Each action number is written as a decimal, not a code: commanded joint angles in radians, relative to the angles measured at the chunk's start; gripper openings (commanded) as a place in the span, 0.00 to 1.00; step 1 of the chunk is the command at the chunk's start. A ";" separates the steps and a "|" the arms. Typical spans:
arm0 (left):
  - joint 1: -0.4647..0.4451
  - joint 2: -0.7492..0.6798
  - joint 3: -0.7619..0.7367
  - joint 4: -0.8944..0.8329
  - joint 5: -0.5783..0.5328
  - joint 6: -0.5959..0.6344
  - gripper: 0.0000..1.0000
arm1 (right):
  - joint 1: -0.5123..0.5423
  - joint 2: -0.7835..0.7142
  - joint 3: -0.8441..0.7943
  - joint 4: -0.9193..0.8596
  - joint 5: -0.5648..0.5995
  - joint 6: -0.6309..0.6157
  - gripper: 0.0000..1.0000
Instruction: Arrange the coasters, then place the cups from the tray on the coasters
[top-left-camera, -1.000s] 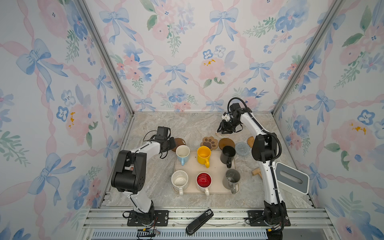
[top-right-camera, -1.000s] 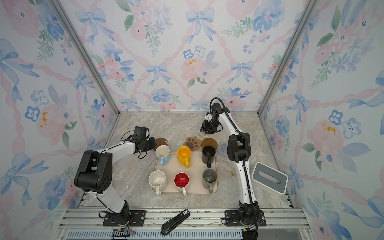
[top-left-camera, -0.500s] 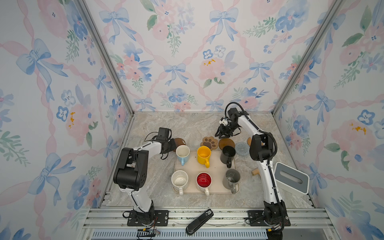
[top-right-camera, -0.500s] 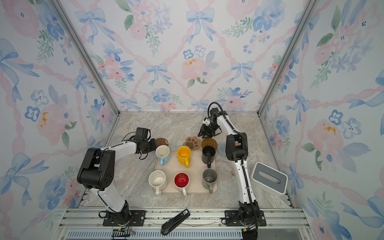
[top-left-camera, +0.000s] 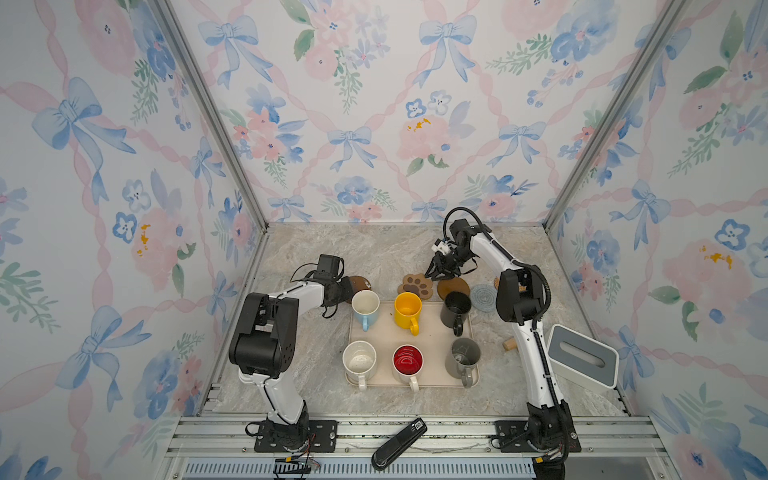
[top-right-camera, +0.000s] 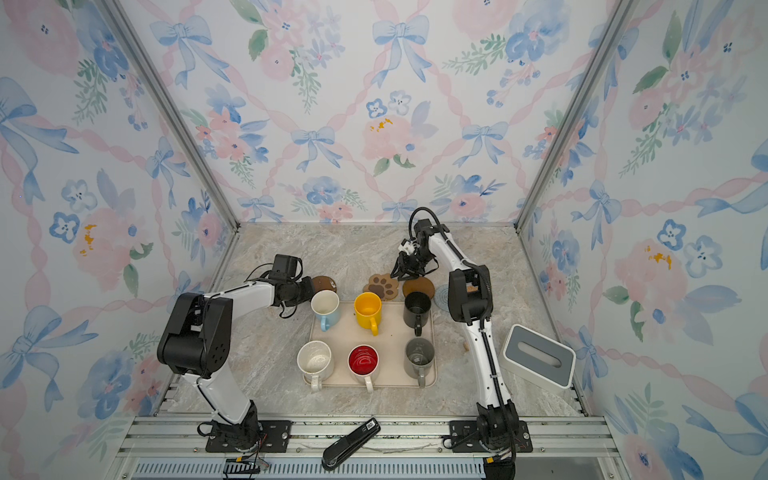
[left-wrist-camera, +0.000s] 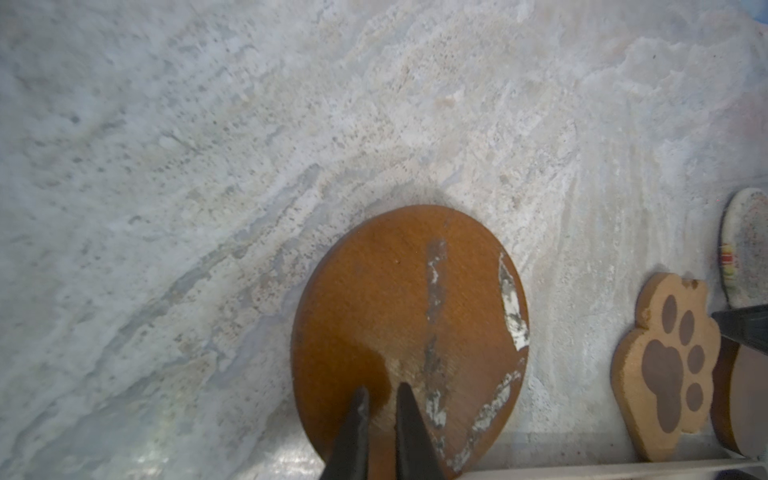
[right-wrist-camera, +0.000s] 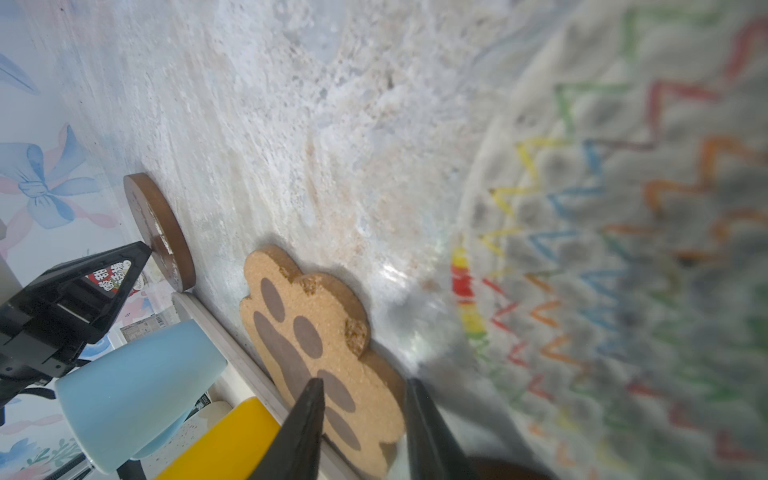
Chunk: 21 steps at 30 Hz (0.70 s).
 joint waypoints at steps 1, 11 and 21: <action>-0.005 0.029 0.014 -0.018 0.008 -0.007 0.12 | 0.023 0.028 -0.023 -0.018 -0.049 0.000 0.32; -0.001 -0.005 0.010 -0.018 -0.015 -0.007 0.12 | 0.061 0.030 -0.048 0.037 -0.115 0.041 0.29; 0.041 -0.055 0.002 -0.019 -0.026 -0.001 0.13 | 0.100 0.048 -0.041 0.116 -0.188 0.106 0.28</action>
